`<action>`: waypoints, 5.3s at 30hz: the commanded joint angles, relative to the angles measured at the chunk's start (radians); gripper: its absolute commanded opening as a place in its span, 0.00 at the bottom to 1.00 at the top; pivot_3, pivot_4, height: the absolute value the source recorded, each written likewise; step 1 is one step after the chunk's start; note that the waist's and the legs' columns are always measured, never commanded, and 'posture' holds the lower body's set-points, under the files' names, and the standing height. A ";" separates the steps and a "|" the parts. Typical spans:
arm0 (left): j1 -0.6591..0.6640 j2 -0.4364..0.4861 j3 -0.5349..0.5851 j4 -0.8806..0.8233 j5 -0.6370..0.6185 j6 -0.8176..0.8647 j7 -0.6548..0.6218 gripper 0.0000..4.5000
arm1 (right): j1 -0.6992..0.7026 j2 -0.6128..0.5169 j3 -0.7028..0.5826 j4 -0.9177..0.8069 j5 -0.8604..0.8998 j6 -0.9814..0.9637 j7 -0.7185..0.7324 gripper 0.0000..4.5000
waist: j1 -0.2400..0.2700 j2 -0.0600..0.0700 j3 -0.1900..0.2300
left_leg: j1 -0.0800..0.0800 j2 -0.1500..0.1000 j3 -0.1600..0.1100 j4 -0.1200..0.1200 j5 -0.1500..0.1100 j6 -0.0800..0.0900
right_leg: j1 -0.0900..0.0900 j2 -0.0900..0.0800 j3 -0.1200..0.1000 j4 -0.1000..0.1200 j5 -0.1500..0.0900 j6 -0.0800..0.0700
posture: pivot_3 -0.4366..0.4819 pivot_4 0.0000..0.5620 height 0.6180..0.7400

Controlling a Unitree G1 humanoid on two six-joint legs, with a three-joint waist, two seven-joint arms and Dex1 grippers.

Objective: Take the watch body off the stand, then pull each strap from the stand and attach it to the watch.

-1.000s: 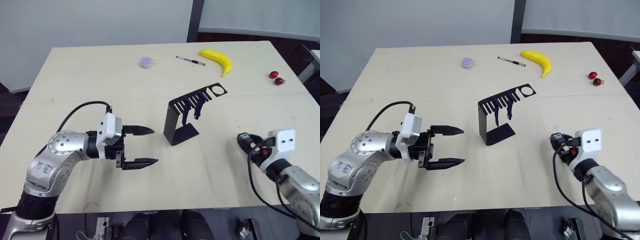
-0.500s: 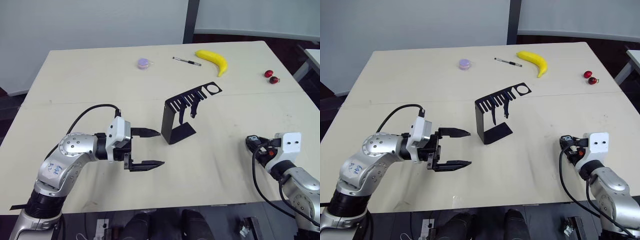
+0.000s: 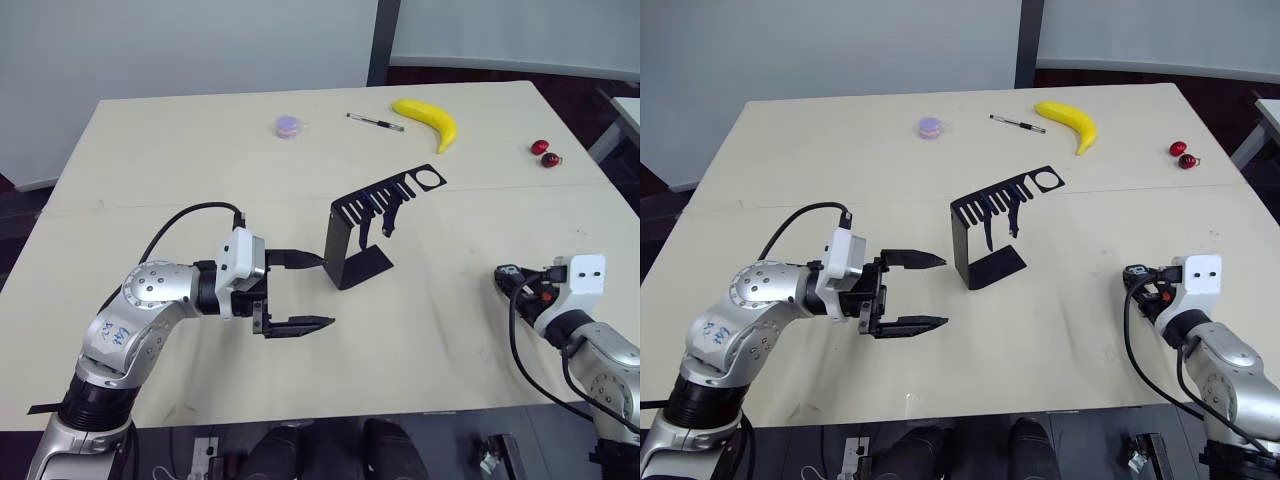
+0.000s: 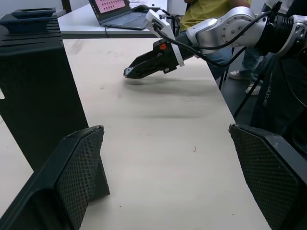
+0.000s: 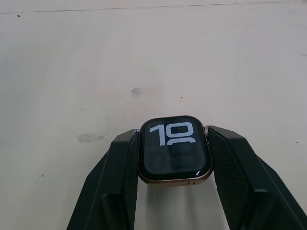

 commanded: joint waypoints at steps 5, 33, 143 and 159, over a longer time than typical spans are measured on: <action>-0.028 -0.005 0.008 0.013 0.003 -0.008 0.003 1.00 | -0.034 -0.021 -0.012 0.030 -0.009 0.015 0.019 0.37 | 0.000 0.000 0.000 | -0.001 0.000 0.000 0.000 -0.001 0.001 | 0.000 0.000 0.000 -0.001 0.000 0.000 | 0.48 0.27 1.00; -0.033 0.017 0.017 -0.029 -0.016 0.014 -0.004 1.00 | -0.021 -0.019 0.013 0.118 -0.071 -0.027 0.088 0.37 | 0.000 0.000 0.000 | 0.000 0.000 0.001 0.001 -0.001 0.001 | 0.000 0.000 0.000 -0.001 0.000 0.000 | 0.48 0.27 1.00; -0.116 -0.562 -0.149 0.293 0.618 -0.053 0.828 0.01 | -0.099 0.000 0.254 -0.643 0.266 0.279 -0.210 1.00 | 0.030 -0.003 0.000 | -0.002 0.002 0.006 0.009 -0.005 0.002 | 0.000 0.001 0.001 -0.002 0.001 0.002 | 0.48 0.27 1.00; -0.103 -0.585 -0.153 0.301 0.645 -0.070 0.858 0.00 | -0.255 0.220 0.406 -0.609 0.063 0.371 -0.422 0.82 | 0.022 -0.003 -0.001 | -0.002 0.001 0.005 0.009 -0.005 0.002 | -0.001 0.001 0.001 0.000 0.001 0.002 | 0.48 0.27 1.00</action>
